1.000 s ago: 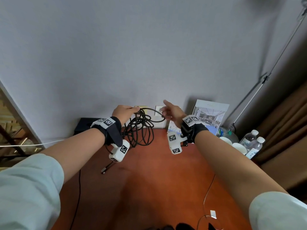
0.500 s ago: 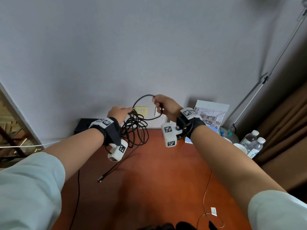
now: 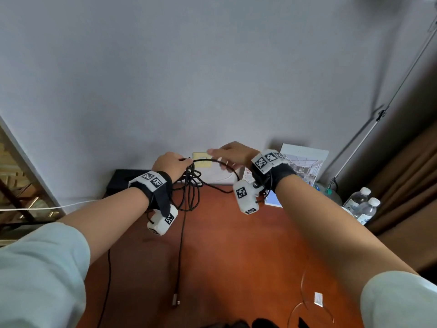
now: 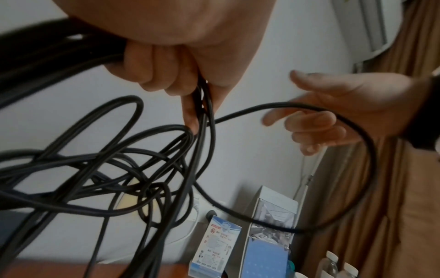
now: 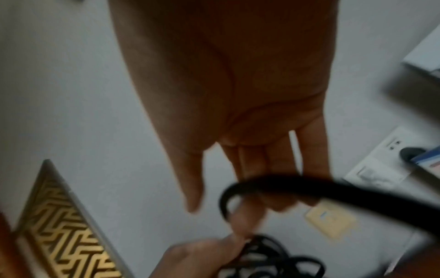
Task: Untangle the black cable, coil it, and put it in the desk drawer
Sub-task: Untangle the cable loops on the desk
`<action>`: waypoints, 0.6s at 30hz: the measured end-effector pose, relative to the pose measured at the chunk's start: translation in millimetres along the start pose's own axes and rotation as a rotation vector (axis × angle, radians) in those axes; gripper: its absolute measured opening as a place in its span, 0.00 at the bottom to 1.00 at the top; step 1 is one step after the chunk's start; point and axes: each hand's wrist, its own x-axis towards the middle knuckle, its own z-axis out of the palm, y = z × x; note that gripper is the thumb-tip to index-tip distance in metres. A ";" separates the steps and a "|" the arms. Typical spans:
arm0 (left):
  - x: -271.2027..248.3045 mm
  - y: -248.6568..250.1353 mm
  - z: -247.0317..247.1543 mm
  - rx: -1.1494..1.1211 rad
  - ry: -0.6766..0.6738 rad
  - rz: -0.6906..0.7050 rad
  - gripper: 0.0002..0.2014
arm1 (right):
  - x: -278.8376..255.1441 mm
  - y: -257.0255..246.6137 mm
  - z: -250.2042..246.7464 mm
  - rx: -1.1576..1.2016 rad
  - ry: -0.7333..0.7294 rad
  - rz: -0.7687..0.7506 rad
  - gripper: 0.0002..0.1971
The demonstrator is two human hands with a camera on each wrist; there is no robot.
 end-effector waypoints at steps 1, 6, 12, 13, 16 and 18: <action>-1.5 6.4 0.8 0.059 0.011 0.027 0.23 | -1.4 -9.0 4.6 -0.090 -0.073 0.025 0.22; -6.3 27.8 4.4 0.234 0.074 0.133 0.21 | 17.9 -12.4 23.0 0.037 -0.132 0.123 0.04; 2.9 16.4 -4.4 0.197 0.059 0.128 0.22 | 27.3 16.8 15.8 -0.014 0.203 0.159 0.16; 4.4 12.2 -7.9 0.169 0.057 0.113 0.22 | 24.7 24.1 10.9 -0.050 0.269 0.174 0.17; 8.1 -0.7 -18.2 0.100 0.080 0.077 0.24 | 9.6 55.2 -5.7 -0.165 0.426 0.267 0.16; 9.7 -8.7 -23.1 0.077 0.091 0.050 0.24 | 3.4 83.0 -14.3 -0.271 0.497 0.323 0.12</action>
